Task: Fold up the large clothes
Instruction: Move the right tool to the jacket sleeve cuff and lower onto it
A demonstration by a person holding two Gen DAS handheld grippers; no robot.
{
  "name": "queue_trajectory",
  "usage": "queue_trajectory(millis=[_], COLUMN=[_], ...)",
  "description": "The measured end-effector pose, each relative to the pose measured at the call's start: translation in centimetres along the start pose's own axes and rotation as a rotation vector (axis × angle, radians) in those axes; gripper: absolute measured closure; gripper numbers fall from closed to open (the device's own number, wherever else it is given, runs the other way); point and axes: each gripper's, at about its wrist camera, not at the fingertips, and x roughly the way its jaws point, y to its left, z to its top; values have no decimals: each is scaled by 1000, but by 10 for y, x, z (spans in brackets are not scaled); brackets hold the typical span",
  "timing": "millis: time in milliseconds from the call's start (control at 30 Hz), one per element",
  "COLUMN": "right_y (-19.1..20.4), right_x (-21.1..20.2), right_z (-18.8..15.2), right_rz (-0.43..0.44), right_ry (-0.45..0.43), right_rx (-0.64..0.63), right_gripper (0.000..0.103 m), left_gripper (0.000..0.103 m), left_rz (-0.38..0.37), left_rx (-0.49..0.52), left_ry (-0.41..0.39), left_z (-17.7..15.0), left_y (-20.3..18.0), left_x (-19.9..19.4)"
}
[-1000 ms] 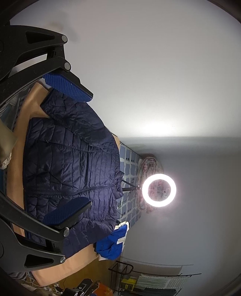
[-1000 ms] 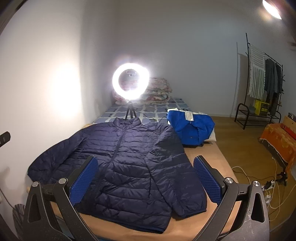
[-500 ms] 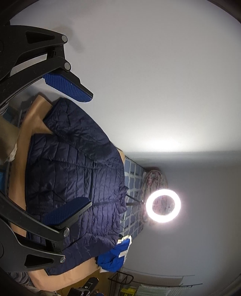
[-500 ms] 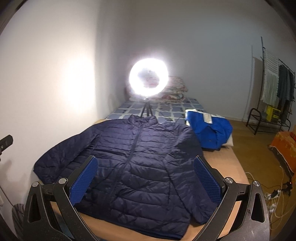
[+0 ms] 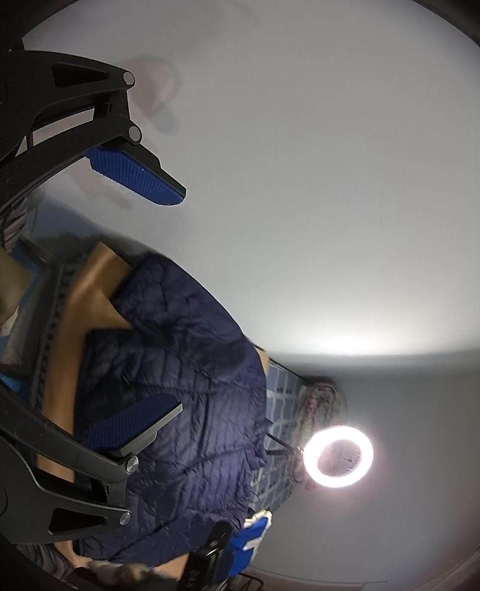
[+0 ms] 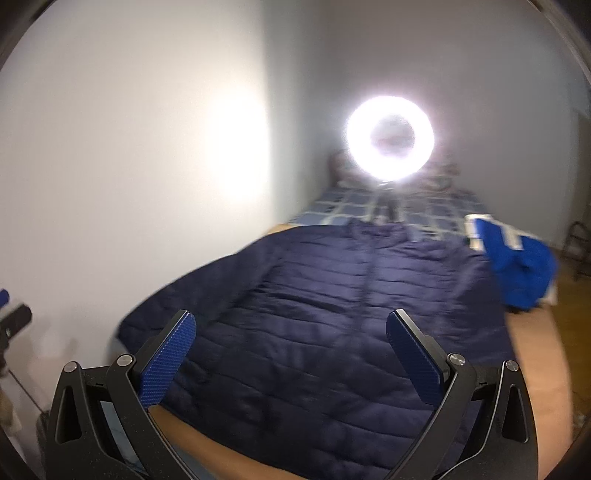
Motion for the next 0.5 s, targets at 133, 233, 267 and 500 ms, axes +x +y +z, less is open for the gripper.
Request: queue_trajectory(millis=[133,233,267,500], right_y=[22,48,58,128], right_x=[40,75,84,134], right_z=[-3,-12,-16,-49], right_rz=[133,257,293,454], right_ry=[48,115,135,267], right_rx=[-44,-108,-134,-337], right_gripper=[1,1,1,16], left_gripper=[0,0,1,5], left_rz=[22,28,32,53], left_rx=[-2,-1,0,-27], left_ry=[17,35,38,71], left_z=[-15,-24,-26,-38], left_y=[15,21,22,35], left_x=[1,1,0,-5])
